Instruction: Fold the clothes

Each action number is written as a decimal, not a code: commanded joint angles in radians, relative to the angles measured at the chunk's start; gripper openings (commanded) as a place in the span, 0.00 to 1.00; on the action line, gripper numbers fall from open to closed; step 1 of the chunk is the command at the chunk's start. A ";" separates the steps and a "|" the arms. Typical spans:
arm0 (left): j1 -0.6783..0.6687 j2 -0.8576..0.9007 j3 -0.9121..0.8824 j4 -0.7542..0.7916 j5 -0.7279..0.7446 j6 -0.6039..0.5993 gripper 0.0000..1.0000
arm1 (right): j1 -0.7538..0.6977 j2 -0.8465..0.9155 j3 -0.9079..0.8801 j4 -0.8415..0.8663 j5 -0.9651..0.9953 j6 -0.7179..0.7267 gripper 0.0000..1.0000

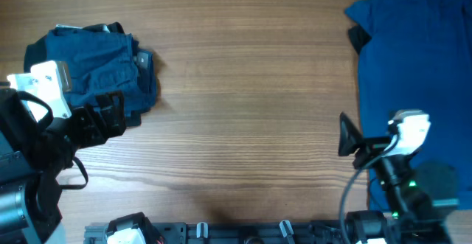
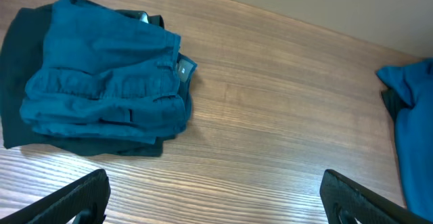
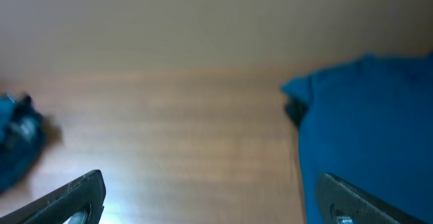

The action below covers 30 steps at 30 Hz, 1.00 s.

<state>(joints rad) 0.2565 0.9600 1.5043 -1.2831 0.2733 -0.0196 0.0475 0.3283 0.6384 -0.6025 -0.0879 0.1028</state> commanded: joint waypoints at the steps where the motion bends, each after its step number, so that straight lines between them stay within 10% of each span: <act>1: -0.005 -0.003 -0.004 0.003 -0.006 0.013 1.00 | -0.013 -0.133 -0.173 0.066 0.013 -0.014 0.99; 13: -0.005 -0.003 -0.004 0.003 -0.006 0.013 1.00 | -0.013 -0.325 -0.545 0.367 0.009 0.118 1.00; 30: -0.005 -0.003 -0.004 0.003 -0.006 0.013 1.00 | -0.013 -0.321 -0.555 0.408 0.010 0.117 0.99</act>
<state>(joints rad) 0.2565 0.9600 1.5043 -1.2835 0.2733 -0.0196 0.0399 0.0193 0.0860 -0.2005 -0.0849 0.2085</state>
